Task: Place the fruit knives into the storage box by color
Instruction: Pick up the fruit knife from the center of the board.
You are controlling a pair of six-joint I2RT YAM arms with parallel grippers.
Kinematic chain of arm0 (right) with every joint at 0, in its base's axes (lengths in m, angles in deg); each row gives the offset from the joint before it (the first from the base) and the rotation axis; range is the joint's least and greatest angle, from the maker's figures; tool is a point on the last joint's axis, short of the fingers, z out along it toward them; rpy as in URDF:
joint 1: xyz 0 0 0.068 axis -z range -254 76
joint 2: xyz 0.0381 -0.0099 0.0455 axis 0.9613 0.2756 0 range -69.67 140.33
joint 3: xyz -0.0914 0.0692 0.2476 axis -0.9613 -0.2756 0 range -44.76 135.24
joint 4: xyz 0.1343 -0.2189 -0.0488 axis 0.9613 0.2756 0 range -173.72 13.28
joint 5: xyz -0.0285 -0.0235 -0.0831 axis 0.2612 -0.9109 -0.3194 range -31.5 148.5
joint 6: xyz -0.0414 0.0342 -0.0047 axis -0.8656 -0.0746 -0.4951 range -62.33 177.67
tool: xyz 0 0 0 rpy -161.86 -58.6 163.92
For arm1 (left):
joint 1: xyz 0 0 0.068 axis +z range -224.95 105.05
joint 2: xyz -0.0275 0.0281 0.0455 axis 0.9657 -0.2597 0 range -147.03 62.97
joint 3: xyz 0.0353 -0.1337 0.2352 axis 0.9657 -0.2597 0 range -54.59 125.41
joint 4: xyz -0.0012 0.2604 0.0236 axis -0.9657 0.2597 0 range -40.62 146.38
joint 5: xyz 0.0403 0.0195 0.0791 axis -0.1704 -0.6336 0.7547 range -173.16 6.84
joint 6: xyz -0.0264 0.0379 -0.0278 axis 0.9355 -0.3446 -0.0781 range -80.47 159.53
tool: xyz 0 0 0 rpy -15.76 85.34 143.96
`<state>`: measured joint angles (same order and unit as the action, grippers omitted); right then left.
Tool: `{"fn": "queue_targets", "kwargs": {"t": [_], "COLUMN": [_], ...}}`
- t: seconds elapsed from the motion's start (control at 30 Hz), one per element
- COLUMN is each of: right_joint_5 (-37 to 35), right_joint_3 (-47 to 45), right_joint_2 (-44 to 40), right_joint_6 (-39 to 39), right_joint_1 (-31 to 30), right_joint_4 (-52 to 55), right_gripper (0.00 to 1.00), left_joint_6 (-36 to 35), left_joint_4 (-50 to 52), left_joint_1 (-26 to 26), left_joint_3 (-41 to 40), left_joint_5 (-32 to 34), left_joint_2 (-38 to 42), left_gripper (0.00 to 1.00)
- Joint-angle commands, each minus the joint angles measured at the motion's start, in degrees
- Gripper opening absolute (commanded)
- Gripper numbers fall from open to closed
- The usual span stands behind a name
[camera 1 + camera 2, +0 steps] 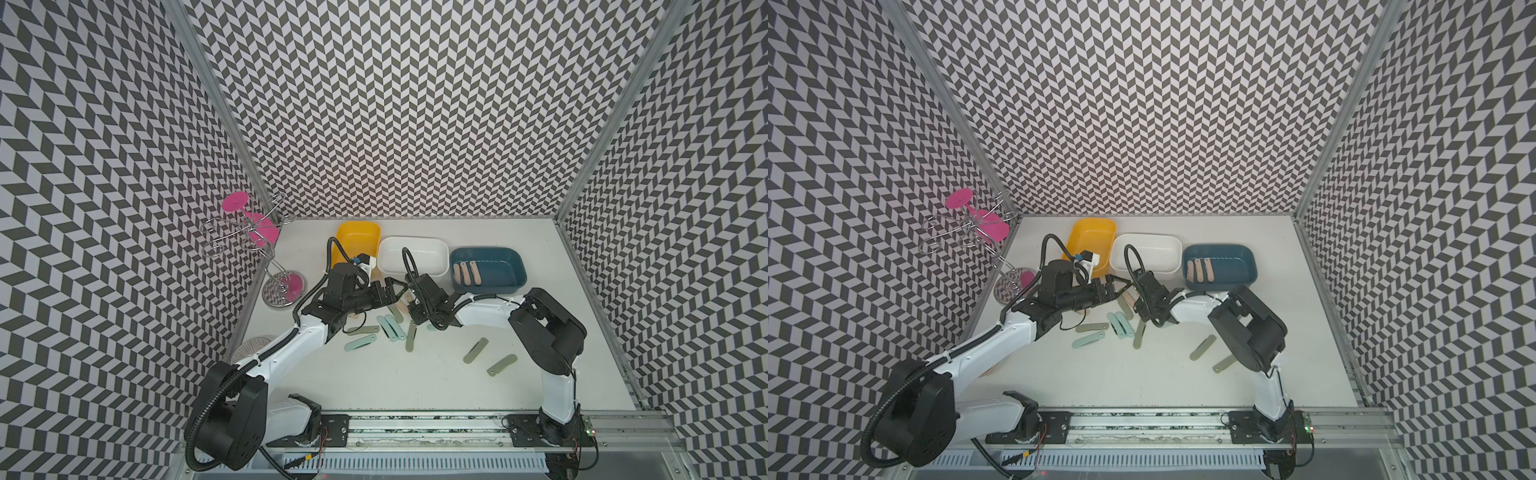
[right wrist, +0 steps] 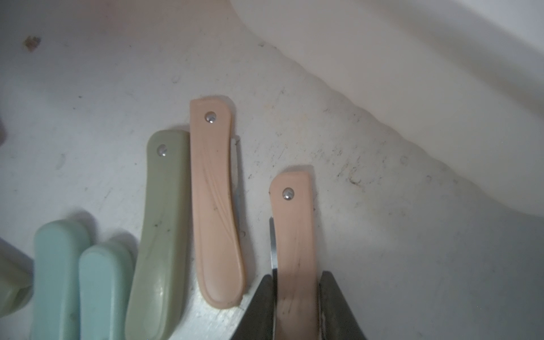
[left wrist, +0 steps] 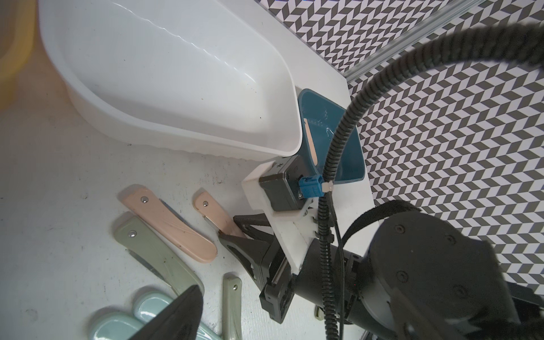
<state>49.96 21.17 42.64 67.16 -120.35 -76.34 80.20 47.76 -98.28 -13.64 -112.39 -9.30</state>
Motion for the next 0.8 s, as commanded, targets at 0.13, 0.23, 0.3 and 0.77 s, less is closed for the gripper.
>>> {"fn": "queue_targets", "kwargs": {"t": [0.13, 0.23, 0.3, 0.77], "right_joint_5": [-0.8, -0.8, -0.7, -1.5], "right_joint_3": [-3.0, -5.0, -6.7, -9.7], "right_joint_2": [-4.2, -7.4, -9.8, -28.7], "right_joint_6": [1.7, 2.5, 3.0, 4.3], "right_joint_1": [-0.2, -0.2, -0.1, 2.4], "right_joint_4": [0.8, 0.7, 0.6, 5.5], "right_gripper": [0.22, 0.21, 0.21, 0.20], "left_joint_6": [0.6, 0.7, 0.8, 1.3], "left_joint_4": [-0.2, -0.2, 0.0, -0.5], "left_joint_1": [0.1, 0.2, 0.2, -1.5], "left_joint_3": [-0.6, -0.3, -0.1, 5.9], "left_joint_5": [0.1, 0.1, 0.1, -0.3], "left_joint_2": [1.9, 2.0, 2.1, -1.1], "left_gripper": [1.00, 1.00, 1.00, 1.00]}}
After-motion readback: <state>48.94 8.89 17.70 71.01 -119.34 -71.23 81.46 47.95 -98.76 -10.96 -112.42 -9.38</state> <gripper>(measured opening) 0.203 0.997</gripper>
